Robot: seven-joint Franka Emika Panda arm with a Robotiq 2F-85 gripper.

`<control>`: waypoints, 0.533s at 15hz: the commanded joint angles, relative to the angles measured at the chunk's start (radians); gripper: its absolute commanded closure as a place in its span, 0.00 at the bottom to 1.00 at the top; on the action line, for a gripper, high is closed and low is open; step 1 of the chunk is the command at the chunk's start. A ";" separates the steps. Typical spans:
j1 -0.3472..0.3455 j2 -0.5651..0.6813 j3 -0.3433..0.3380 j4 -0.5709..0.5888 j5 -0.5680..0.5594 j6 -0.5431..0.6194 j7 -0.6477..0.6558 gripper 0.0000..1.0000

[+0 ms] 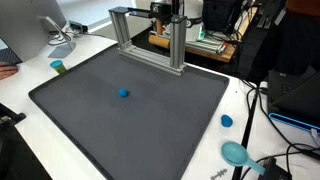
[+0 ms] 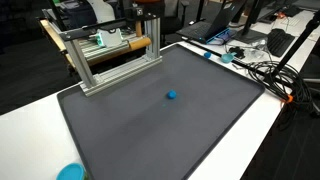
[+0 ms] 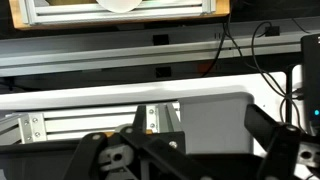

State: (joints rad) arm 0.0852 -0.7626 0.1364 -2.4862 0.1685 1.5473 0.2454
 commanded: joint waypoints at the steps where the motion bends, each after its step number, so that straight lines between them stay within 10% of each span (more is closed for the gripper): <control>1: -0.013 0.000 0.009 0.002 0.005 -0.003 -0.007 0.00; 8: -0.087 -0.057 -0.023 -0.073 -0.163 0.198 -0.046 0.00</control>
State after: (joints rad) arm 0.0168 -0.7728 0.1377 -2.5040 0.0577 1.6515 0.2411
